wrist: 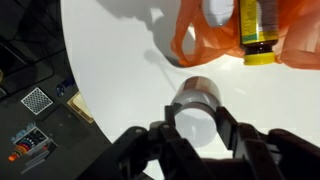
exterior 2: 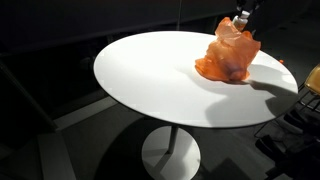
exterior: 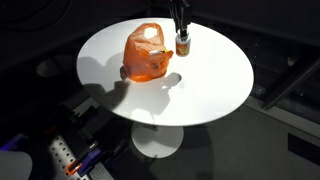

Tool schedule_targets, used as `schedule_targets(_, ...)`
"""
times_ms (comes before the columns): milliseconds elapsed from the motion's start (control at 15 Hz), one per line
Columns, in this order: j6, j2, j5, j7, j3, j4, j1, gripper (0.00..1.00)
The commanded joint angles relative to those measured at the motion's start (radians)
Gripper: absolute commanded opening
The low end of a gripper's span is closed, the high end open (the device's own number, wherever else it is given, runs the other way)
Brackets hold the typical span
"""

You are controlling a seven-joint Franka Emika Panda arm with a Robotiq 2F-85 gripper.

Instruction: Pick up the orange and white bottle from the table and put it in the plastic bag

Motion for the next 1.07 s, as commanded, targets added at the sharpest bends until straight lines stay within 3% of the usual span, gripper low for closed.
schedule_targets(0,0.019,-0.01,-0.024,0.017,0.031,0.015,0.029,0.2)
schedule_targets(1000,-0.102,-0.071,0.021,-0.008,0.111,-0.03,0.072,0.2)
